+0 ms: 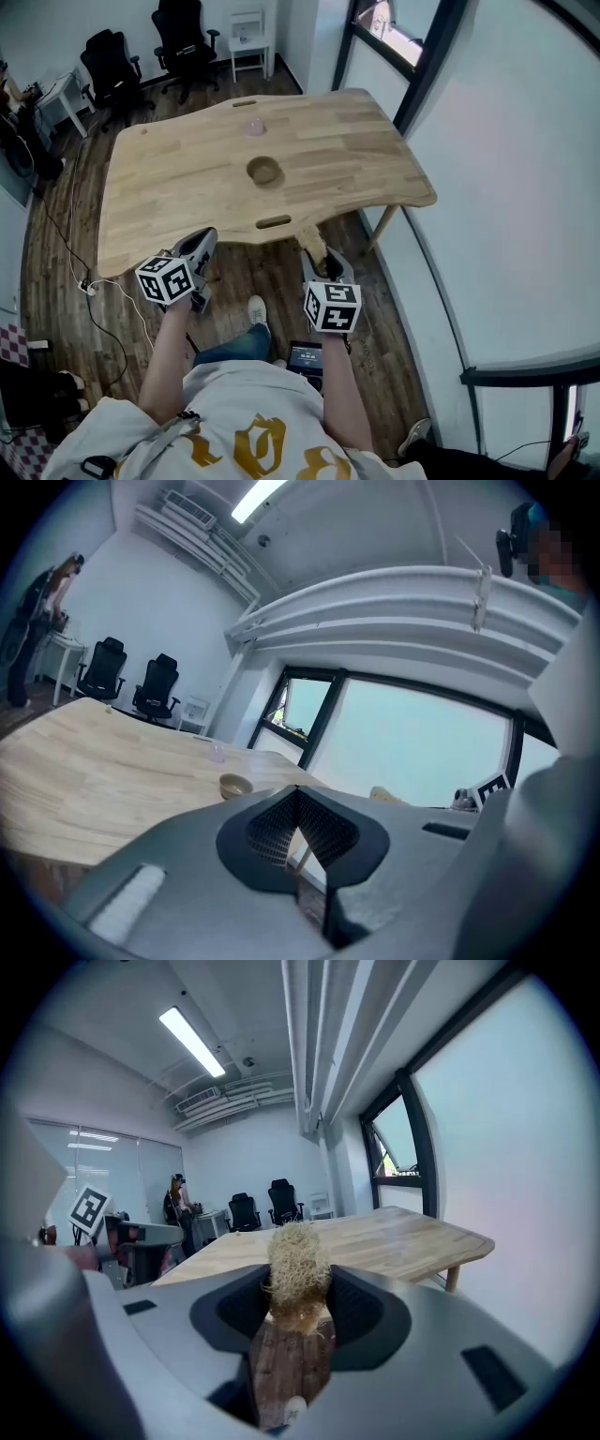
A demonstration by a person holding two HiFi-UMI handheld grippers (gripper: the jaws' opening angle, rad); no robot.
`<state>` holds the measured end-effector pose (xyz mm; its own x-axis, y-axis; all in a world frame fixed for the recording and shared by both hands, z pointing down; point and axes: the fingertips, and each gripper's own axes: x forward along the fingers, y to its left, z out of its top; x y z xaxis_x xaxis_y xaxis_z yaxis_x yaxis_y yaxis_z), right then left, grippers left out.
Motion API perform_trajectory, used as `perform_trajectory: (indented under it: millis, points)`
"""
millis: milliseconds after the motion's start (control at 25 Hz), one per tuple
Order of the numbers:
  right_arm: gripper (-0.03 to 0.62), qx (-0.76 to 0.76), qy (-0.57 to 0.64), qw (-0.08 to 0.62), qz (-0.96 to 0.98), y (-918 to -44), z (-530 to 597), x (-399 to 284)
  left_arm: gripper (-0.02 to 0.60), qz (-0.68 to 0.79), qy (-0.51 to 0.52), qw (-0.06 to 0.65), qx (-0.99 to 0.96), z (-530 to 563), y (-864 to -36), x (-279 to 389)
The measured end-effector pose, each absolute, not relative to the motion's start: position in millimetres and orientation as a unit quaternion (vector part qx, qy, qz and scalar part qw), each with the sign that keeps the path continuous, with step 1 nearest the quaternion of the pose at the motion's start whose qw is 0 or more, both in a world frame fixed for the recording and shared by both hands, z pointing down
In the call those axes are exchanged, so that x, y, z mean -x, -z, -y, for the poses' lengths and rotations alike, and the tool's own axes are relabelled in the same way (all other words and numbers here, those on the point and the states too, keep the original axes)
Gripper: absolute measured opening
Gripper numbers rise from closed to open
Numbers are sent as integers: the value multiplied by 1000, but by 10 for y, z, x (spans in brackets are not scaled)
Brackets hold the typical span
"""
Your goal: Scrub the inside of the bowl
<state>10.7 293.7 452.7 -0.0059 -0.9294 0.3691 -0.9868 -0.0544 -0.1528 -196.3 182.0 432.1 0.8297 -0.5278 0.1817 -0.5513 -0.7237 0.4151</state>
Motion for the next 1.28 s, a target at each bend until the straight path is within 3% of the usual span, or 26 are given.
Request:
perform_trajectory:
  millis: [320, 840, 1280]
  points:
    - [172, -682, -223, 122, 686, -4964, -1940, -355, 0, 315, -74, 203, -924, -716, -4661, 1559]
    - [172, -681, -259, 163, 665, -5314, -289, -669, 0, 328, -128, 236, -906, 1115, -5247, 1206]
    - [172, -691, -264, 171, 650, -5331, 90, -795, 0, 286, -116, 253, -917, 1502, -5212, 911]
